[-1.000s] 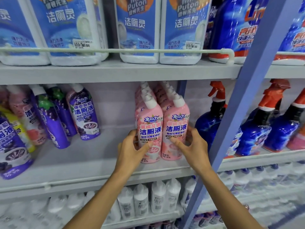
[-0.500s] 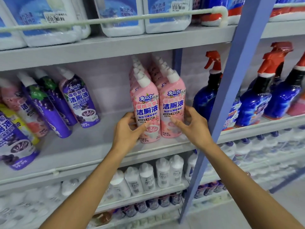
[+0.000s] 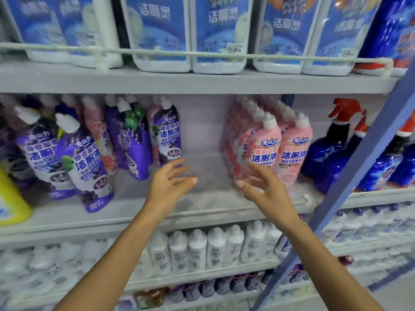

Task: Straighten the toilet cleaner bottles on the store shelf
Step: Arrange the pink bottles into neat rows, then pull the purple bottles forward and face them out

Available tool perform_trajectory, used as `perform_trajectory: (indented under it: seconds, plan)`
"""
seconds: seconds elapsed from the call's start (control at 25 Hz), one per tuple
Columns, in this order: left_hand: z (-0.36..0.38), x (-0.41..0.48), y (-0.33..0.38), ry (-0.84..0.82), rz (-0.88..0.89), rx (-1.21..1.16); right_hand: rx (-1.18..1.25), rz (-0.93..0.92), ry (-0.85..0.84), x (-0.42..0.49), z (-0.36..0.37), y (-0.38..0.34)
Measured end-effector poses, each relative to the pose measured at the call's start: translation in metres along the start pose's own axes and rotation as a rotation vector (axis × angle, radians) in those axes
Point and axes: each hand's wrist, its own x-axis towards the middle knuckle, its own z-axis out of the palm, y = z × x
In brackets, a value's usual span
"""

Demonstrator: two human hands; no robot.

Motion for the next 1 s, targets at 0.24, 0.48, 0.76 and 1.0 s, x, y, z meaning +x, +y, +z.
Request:
perform_trajectory:
  seconds: [0.24, 0.48, 0.76, 1.0]
  plan:
    - [-0.105, 0.034, 0.013, 0.299, 0.019, 0.055, 0.108, -0.016, -0.117, 0.077, 0.111, -0.047]
    - [-0.107, 0.091, 0.021, 0.474, 0.074, 0.356, -0.013, -0.094, -0.061, 0.186, 0.169, -0.07]
    - [-0.077, 0.112, 0.021, 0.622, 0.139, 0.492, -0.144, -0.241, -0.052, 0.22, 0.194, -0.042]
    - [-0.077, 0.105, 0.018, 0.65, 0.185, 0.592, -0.03, -0.26, -0.105, 0.211, 0.196, -0.039]
